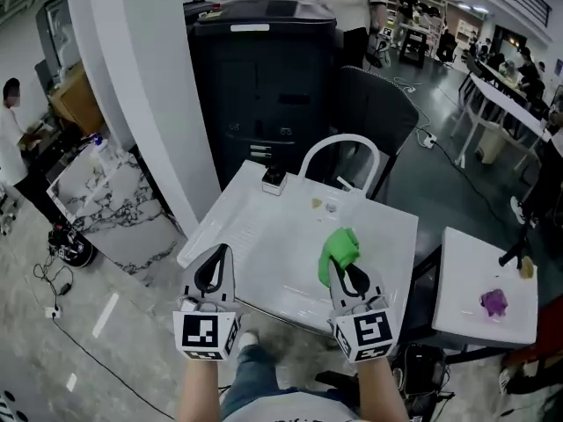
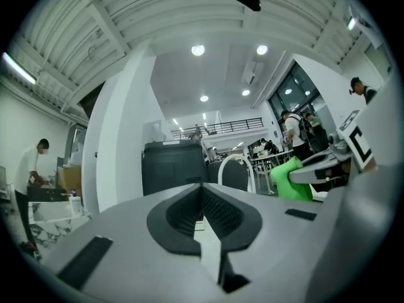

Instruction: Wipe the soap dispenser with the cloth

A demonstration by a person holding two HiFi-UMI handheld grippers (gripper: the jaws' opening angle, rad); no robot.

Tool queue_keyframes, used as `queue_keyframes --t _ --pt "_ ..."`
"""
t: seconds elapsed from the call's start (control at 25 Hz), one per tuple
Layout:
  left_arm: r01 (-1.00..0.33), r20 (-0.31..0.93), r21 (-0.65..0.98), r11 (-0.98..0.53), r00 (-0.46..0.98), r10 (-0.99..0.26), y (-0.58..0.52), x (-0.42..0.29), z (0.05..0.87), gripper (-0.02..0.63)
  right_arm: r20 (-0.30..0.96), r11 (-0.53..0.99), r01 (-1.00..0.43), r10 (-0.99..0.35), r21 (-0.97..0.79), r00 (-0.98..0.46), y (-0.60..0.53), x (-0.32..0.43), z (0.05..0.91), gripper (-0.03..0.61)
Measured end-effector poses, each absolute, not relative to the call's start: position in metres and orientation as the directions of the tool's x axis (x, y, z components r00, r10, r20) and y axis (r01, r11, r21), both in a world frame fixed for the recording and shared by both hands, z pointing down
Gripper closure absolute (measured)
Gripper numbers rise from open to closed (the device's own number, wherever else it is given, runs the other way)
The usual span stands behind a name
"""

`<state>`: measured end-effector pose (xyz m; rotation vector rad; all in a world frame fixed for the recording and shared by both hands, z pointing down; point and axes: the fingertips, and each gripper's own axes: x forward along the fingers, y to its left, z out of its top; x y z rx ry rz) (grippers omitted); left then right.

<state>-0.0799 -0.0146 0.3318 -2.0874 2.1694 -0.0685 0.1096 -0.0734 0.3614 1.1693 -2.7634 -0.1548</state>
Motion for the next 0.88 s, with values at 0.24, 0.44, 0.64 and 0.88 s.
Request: queue_keyframes --t 0.24,0.44,0.64,0.88 --pt "-0.986 -0.011 -0.102 -0.133 0.134 -0.991 -0.092 -0.142 0.345 0.557 0.145 0.625 -0.769 -0.78 0.132 -0.609 -0.126 0.047 0.376 0.531" --pt "-0.941 0.016 -0.089 -0.328 0.327 -0.945 -0.138 -0.158 0.361 0.344 0.176 0.561 -0.82 -0.823 0.11 -0.54 -0.152 0.021 0.385 0.531" --pt "-0.888 -0.015 -0.023 -0.46 0.46 -0.888 -0.169 -0.148 0.365 0.279 0.233 0.518 -0.848 -0.843 0.113 -0.484 -0.157 0.02 0.399 0.531" --pt "-0.826 -0.052 0.129 -0.548 0.547 -0.836 -0.2 -0.132 0.38 0.279 0.274 0.476 -0.875 -0.856 0.086 -0.439 -0.165 0.03 0.414 0.531"
